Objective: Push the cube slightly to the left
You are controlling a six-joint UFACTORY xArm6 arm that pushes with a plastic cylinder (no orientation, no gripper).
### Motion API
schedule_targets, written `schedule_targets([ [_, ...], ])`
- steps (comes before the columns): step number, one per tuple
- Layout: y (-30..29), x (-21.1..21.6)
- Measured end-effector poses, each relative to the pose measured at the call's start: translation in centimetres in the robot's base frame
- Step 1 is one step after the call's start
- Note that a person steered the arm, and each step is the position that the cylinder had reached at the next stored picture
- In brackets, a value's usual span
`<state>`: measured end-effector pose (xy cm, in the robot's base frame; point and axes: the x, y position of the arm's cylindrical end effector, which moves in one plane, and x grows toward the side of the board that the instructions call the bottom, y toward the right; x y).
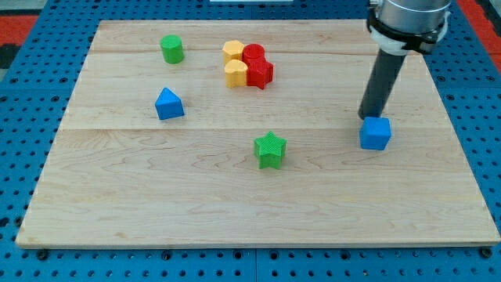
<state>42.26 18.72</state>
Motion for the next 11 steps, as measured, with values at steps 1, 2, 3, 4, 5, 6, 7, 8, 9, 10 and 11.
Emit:
schedule_targets([
  [1,3.2,-0.4],
  [2,3.4,-0.4],
  [3,3.4,-0.5],
  [4,4.5,-3.4],
  [5,9.2,-5.6],
  [6,13.3,-4.1],
  [7,13.4,-1.2],
  [8,9.5,0.3],
  [9,4.1,1.2],
  [10,-0.3,1.4],
  [11,0.8,1.4],
])
